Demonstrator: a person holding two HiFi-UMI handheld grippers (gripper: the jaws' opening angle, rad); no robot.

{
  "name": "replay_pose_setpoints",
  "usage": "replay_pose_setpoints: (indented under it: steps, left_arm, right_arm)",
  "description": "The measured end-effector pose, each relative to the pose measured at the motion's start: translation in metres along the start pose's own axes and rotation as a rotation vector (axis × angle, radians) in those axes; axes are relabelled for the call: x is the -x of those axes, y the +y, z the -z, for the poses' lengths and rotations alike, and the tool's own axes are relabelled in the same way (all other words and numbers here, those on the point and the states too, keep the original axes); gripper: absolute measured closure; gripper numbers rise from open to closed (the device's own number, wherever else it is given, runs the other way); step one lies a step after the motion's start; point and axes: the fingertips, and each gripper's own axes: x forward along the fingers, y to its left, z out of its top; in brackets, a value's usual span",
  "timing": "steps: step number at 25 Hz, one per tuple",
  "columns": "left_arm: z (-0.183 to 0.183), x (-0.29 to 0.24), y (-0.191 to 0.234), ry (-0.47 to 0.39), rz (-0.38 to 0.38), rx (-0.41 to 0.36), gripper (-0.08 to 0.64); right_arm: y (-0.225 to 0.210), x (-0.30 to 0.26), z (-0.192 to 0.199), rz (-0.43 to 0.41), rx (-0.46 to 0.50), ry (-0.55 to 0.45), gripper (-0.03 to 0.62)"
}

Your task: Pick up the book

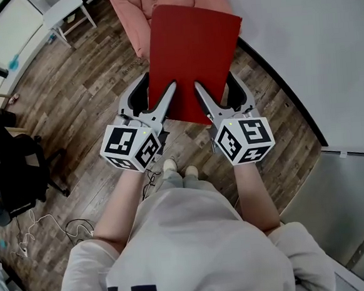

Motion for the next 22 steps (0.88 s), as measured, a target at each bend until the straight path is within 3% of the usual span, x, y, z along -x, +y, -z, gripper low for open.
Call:
replay_pose_setpoints:
  steps: [22]
  left_arm:
    - [-0.003,0.012,0.02,0.003,-0.009,0.003,0.31]
  right_arm:
    - [0.019,-0.012,0.008,-0.003,-0.038,0.008,0.247]
